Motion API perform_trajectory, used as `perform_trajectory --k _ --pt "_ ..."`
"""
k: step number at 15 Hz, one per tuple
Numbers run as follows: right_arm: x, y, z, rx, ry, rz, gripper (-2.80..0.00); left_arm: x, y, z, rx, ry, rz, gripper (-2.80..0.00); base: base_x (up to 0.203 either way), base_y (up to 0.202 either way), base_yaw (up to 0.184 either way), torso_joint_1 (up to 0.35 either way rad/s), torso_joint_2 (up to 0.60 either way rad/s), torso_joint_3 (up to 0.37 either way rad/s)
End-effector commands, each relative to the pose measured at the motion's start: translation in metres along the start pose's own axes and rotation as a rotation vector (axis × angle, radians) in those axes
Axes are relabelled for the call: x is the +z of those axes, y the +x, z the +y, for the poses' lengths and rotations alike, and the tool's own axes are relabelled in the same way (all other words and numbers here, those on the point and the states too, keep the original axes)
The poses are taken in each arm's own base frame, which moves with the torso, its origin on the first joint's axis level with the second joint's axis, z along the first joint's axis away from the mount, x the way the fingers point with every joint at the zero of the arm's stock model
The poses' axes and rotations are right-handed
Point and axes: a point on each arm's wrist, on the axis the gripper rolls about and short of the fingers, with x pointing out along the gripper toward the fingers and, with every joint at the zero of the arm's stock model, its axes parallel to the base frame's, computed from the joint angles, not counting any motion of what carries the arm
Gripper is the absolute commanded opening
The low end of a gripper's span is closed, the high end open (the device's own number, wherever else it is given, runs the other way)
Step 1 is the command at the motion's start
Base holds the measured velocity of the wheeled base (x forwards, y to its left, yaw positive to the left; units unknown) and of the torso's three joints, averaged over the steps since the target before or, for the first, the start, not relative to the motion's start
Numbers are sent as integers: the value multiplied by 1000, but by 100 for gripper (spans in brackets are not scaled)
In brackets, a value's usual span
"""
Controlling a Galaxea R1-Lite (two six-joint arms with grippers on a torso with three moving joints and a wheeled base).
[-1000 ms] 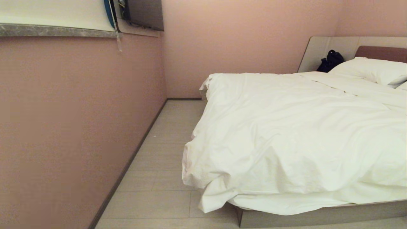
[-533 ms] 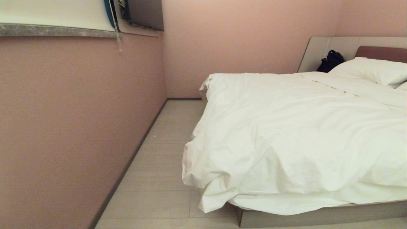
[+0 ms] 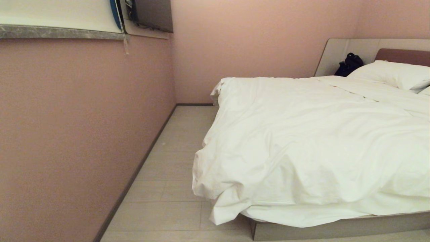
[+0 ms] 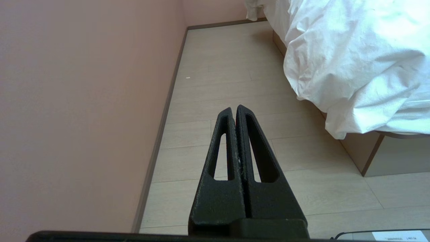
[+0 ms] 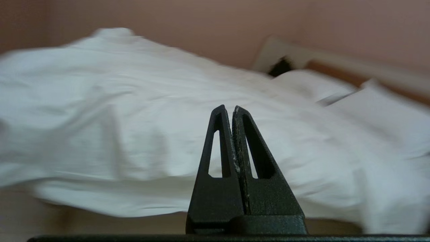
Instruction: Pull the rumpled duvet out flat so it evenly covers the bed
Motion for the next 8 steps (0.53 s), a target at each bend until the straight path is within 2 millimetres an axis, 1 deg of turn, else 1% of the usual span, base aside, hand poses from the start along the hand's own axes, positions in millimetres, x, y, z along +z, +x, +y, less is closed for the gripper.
perform_trajectory --k 1,3,5,8 --pt "-11 5 6 44 490 47 -280 0 0 0 0 0 0 -280 0 0 0 0 0 0" --pt "-36 15 16 57 491 143 -280 0 0 0 0 0 0 -280 0 0 0 0 0 0" --pt "-54 20 23 72 481 213 -280 0 0 0 0 0 0 -280 0 0 0 0 0 0" --pt "-68 23 28 82 405 250 -280 0 0 0 0 0 2 -280 0 0 0 0 0 0"
